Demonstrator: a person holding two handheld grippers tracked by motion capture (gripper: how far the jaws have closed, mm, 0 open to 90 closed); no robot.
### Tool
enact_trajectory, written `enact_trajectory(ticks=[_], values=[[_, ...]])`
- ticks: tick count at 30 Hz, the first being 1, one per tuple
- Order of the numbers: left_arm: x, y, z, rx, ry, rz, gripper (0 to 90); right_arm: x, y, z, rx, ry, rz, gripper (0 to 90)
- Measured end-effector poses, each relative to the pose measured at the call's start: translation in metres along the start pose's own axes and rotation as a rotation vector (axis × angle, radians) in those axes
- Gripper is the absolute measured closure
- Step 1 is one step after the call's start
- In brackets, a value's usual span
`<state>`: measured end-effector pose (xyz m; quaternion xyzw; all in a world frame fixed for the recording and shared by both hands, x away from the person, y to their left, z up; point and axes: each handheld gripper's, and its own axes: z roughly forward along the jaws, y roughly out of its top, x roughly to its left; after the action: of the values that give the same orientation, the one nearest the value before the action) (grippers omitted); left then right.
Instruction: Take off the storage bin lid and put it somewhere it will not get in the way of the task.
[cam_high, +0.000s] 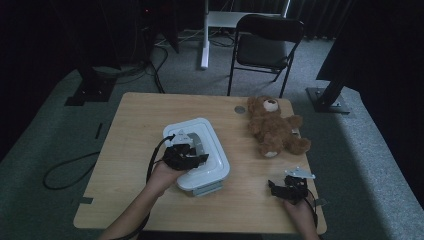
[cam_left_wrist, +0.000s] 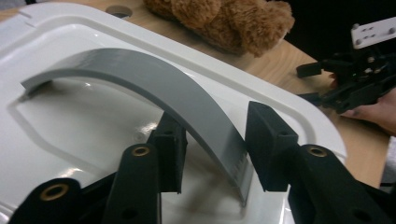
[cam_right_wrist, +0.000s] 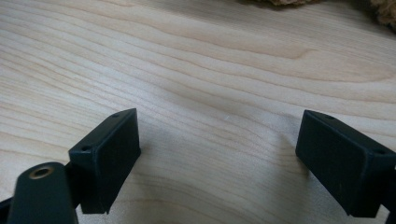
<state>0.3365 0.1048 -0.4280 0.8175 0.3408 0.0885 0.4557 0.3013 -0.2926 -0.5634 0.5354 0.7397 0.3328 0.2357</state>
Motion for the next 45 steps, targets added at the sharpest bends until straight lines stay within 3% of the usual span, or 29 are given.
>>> enact_trajectory(ticks=[7,19,39,45], values=[[-0.006,0.006,-0.013,-0.029,-0.032,0.029,69.2,0.000,0.000,0.000,0.000,0.000,0.000,12.9],[-0.004,0.012,-0.049,-0.069,0.007,0.069,70.7,0.000,0.000,0.000,0.001,0.000,0.000,12.9],[0.025,-0.012,-0.107,-0.123,0.063,0.004,71.2,0.000,0.000,0.000,0.001,0.000,0.003,12.9],[0.030,-0.020,-0.121,-0.125,0.080,0.008,71.3,0.000,0.000,0.000,0.001,0.000,0.000,13.0]])
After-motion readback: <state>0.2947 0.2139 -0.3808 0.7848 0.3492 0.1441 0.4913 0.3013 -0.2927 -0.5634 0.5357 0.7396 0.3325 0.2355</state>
